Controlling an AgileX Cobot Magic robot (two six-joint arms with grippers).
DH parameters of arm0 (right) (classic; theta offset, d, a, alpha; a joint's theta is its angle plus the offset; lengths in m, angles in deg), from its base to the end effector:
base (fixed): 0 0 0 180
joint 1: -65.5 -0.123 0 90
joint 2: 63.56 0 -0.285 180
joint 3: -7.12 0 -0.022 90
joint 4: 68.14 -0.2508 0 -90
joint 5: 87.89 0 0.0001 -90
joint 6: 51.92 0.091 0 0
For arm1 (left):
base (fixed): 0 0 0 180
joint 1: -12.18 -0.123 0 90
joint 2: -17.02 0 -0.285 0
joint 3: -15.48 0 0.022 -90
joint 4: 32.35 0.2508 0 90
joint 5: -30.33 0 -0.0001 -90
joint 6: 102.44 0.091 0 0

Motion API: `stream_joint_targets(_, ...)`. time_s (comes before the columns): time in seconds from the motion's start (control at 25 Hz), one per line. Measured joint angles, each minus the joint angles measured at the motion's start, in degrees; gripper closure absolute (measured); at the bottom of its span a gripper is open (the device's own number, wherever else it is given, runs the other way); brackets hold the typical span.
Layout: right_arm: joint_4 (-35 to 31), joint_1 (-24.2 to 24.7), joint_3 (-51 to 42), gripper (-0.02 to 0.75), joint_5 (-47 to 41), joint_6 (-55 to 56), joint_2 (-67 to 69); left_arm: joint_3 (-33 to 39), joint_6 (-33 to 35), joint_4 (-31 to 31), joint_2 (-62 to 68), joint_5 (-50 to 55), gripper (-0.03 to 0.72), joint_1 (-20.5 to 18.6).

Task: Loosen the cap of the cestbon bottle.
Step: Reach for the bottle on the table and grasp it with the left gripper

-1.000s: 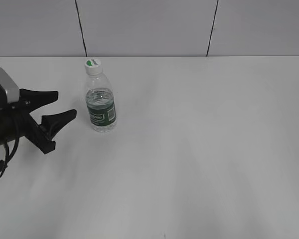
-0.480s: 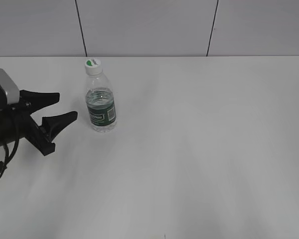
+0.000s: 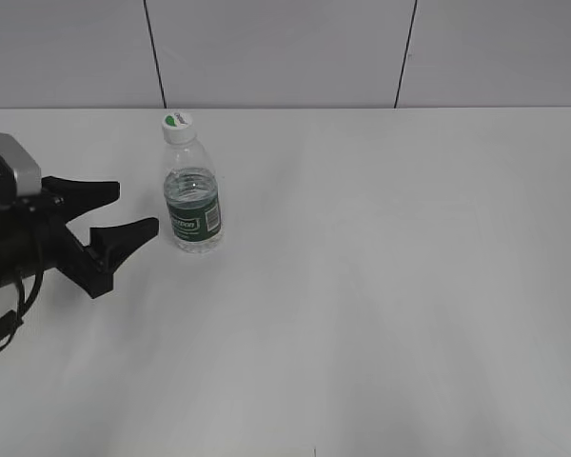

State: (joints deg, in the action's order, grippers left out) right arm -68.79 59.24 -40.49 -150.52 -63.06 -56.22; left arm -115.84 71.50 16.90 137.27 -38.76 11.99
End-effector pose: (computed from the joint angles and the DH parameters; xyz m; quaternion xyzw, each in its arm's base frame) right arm -0.0094 -0.0001 0.2792 -0.1297 0.8454 -0.0164 0.5179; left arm 0.2742 -0.0635 0.1060 0.3259 0.7144 -0.2318 0.5742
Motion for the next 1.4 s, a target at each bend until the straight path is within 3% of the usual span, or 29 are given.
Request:
stream_joint_targets(0.64,0.0,0.0,0.0,0.173,0.0,0.0,0.0,-6.3,-0.02,-6.22,10.48,-0.12,0.152,6.26)
stream_joint_targets(1.4,0.0,0.0,0.0,0.173,0.0,0.06,0.0,-16.27,-4.61,-8.61,17.13,-0.1,0.152,9.07)
